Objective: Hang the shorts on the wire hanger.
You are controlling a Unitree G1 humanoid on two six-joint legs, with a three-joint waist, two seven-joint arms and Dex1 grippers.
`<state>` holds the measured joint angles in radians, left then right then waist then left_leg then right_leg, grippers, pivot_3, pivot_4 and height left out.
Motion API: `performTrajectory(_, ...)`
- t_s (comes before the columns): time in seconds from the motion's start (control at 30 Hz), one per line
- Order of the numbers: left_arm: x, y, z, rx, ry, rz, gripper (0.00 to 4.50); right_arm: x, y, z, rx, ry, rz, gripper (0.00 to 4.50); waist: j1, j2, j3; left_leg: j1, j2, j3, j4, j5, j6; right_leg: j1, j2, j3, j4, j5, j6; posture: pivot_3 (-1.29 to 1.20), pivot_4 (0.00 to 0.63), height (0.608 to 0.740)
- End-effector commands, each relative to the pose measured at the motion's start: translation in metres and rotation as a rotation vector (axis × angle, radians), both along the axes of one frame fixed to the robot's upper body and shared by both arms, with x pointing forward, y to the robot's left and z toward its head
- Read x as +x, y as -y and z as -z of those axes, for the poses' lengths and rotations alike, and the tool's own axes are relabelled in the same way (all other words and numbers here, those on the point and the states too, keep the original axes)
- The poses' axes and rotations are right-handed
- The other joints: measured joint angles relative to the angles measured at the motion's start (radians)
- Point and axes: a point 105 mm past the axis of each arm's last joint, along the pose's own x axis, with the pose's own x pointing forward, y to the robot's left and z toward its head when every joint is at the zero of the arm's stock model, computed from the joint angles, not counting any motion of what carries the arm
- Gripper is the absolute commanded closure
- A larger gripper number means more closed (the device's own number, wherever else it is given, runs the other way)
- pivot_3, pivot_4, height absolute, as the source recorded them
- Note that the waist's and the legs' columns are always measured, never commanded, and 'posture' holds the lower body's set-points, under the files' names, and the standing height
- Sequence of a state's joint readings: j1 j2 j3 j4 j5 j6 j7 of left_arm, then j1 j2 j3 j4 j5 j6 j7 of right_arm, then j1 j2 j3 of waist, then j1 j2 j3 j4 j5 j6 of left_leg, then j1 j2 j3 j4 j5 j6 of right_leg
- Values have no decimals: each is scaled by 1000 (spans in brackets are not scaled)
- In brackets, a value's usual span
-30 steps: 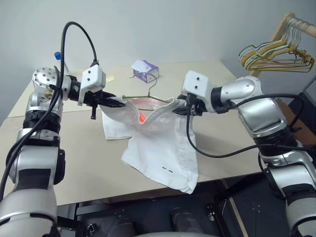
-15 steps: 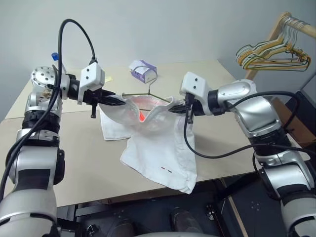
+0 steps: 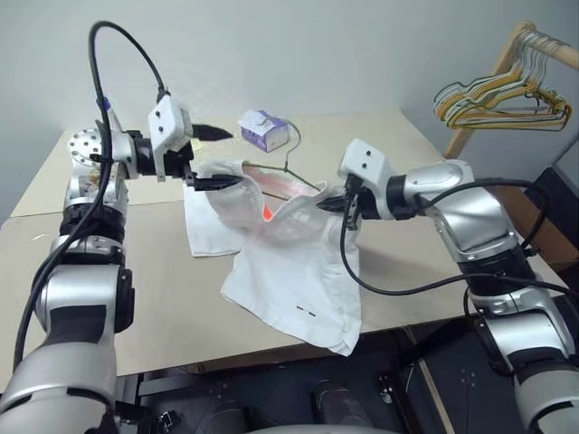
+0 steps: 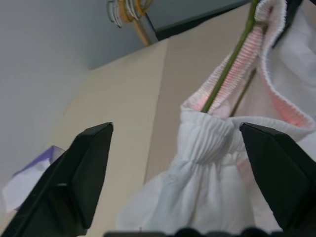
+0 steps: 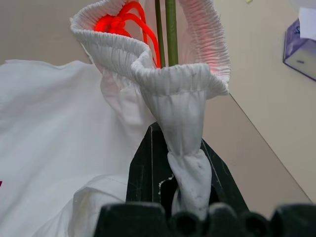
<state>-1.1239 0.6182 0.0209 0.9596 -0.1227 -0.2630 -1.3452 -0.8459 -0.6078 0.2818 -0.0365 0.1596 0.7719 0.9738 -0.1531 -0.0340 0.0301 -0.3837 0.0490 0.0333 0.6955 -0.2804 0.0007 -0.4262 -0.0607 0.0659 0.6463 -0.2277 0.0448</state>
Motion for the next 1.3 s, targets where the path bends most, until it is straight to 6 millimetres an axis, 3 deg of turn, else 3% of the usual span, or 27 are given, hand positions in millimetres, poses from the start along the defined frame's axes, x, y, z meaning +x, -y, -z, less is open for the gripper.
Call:
performTrajectory(0.03, 8, -8, -26, -54, 90, -97, 56, 2, 15, -17, 67, 40, 111, 4500, -1, 0, 0, 0, 0, 0, 0, 0, 0, 0, 0, 0, 0, 0, 0, -129, 0, 740)
performTrajectory(0.17, -2, -9, -20, -60, 95, -34, 56, 2, 34, -15, 110, -10, 304, 4500, -6, 0, 0, 0, 0, 0, 0, 0, 0, 0, 0, 0, 0, 0, 0, -156, 0, 740)
performTrajectory(0.37, -28, 9, -16, -235, 44, 120, 56, -11, 71, -15, 194, -79, 623, 4500, -21, 0, 0, -1, 0, -1, 0, 0, 0, 0, -1, 0, 1, 0, 0, -194, 0, 740)
performTrajectory(0.57, -40, 34, -6, -280, 26, 160, 56, -22, 127, -10, 246, -96, 987, 4500, -34, 1, 0, 0, 0, -2, 1, 0, 0, 1, -1, 0, 0, 0, 1, -247, 0, 740)
performTrajectory(0.87, -59, 54, -16, -446, 7, 245, 56, -39, 209, 6, 252, -18, 1567, 4500, -112, 8, -5, 1, -1, -4, 0, 0, 0, 2, -1, 2, -4, 0, 1, -313, 0, 740)
performTrajectory(1.1, -67, 60, -12, -451, -3, 261, 56, -53, 248, -23, 238, 103, 1922, 4500, -182, 21, -8, 7, -2, -7, -1, 0, 0, 6, -1, 6, -3, 0, 2, -298, 0, 740)
performTrajectory(1.3, -75, 61, -11, -459, -17, 284, 56, -40, 254, -55, 349, 108, 1937, 4500, -220, 22, -7, 15, -2, -6, -5, 0, 1, 18, -1, 7, -6, -1, 3, -282, 0, 740)
